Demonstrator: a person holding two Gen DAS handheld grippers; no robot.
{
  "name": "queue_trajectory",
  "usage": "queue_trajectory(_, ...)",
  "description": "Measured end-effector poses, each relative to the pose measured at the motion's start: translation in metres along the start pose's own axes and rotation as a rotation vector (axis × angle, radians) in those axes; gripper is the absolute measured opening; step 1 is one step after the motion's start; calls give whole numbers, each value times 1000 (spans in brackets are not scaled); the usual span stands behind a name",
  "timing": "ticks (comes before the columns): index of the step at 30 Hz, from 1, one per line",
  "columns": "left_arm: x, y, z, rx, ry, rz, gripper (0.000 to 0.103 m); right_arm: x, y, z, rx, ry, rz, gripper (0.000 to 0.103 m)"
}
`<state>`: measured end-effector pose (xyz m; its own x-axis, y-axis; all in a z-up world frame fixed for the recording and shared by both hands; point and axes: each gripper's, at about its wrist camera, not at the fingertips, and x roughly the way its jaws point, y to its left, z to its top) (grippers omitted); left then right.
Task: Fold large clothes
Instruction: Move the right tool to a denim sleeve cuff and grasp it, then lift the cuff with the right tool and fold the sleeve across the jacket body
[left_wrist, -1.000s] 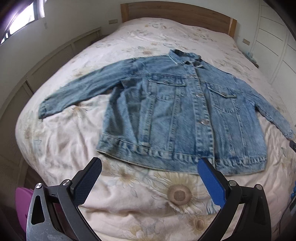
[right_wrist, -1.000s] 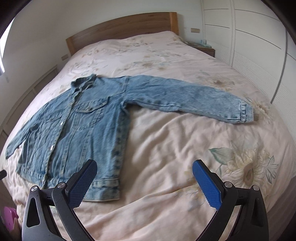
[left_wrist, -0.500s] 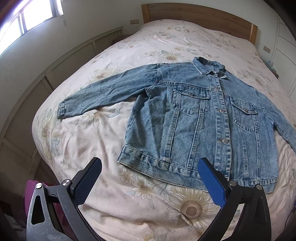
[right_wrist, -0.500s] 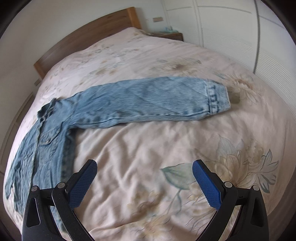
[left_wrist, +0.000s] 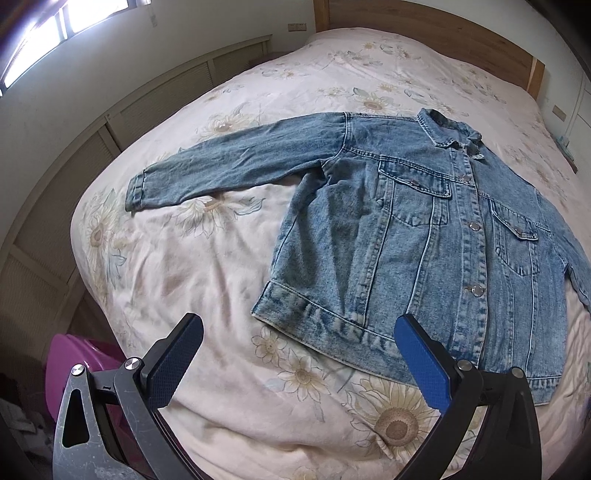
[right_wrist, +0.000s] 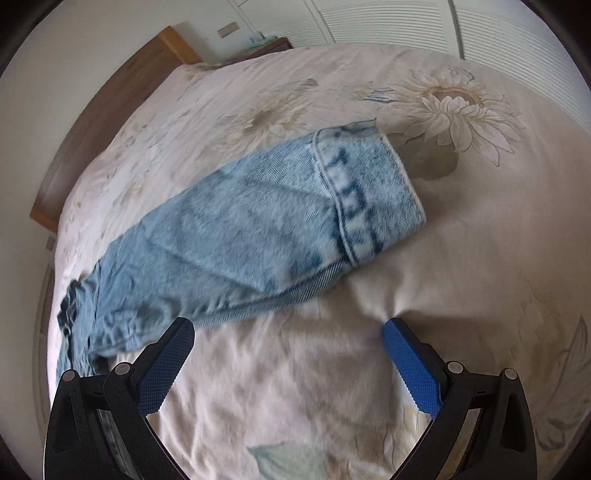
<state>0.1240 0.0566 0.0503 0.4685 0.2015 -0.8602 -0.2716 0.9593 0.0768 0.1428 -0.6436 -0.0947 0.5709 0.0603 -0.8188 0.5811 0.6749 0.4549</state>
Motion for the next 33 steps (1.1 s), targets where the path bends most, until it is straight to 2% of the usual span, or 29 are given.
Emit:
queue_trajectory(5,4,-2,1,8,5,-4,102,6,-20,22,121,-32,52,92)
queue_trajectory(10,11,-3,1,9,17,-12,102,8,-34,37,192,-49,55,58)
queue_trajectory(19,20,0,6,3,22,-34,102,2,-49,45,232,-58,64,24)
queue_trajectory(22,23,3,8,-5,19,-46,102,-1,-41,48,217,-70,71,19)
queue_trajectory(26,27,9,7,-22,21,-61,102,-7,-26,56,220,-88,108,17)
queue_trajectory(33,39,25,1,-47,31,-83,102,-13,27,67,129,-88,136,16)
